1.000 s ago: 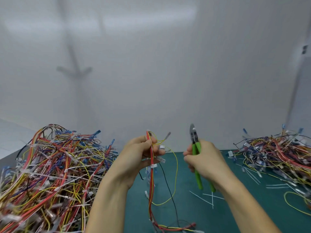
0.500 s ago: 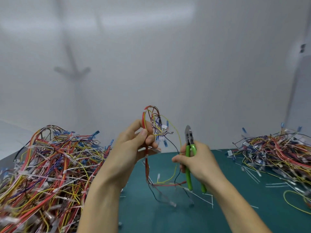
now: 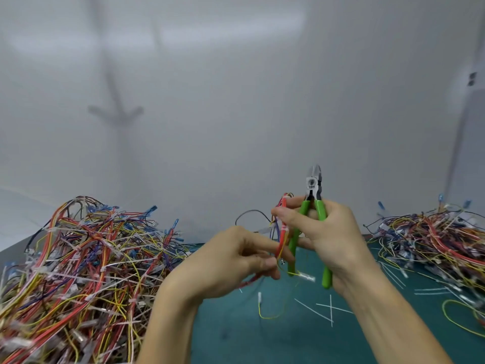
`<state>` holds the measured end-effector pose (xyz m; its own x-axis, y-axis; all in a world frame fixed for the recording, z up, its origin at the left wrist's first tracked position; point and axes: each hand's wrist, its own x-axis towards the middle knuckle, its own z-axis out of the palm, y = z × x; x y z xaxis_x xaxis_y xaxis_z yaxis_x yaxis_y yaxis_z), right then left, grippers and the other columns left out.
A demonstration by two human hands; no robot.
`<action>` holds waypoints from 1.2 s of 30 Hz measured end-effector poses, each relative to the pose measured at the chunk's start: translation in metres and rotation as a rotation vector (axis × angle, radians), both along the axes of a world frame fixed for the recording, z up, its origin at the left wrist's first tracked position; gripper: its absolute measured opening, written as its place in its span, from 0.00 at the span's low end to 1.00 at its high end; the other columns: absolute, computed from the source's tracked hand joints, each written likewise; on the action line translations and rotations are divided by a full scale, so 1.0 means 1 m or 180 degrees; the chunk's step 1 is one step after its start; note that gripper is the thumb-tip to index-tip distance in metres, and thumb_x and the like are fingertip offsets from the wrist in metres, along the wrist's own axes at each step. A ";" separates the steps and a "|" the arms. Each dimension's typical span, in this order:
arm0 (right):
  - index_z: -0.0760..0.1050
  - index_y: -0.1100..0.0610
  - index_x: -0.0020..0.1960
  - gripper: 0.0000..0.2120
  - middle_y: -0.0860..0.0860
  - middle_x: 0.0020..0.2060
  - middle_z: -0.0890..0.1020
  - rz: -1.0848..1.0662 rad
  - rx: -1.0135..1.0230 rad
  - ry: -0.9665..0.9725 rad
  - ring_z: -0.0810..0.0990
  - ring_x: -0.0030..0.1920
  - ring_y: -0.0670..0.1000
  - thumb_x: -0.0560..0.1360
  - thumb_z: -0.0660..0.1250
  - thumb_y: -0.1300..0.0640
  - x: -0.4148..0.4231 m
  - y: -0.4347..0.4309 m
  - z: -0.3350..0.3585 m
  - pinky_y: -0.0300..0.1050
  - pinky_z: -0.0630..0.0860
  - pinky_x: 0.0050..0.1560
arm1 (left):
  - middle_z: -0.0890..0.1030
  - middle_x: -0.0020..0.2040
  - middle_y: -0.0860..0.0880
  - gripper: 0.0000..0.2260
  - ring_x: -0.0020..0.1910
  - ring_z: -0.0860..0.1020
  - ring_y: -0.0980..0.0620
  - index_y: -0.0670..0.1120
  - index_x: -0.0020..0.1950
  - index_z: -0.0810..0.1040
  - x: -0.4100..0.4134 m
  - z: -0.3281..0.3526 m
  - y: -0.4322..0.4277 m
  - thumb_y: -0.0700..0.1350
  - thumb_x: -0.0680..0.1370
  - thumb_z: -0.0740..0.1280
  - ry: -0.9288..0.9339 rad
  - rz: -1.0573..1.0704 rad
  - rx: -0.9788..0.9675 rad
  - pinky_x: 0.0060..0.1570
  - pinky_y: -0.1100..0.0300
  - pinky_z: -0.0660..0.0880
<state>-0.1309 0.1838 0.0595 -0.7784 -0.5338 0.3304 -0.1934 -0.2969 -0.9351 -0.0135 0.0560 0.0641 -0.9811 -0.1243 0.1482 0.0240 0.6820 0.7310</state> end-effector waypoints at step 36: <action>0.71 0.52 0.45 0.22 0.50 0.41 0.80 -0.1193 0.2187 0.1483 0.77 0.43 0.57 0.82 0.47 0.38 -0.038 -0.018 -0.049 0.53 0.73 0.44 | 0.86 0.44 0.42 0.05 0.40 0.83 0.50 0.45 0.43 0.82 -0.004 0.007 -0.010 0.38 0.76 0.69 0.1826 0.1749 0.2376 0.44 0.53 0.82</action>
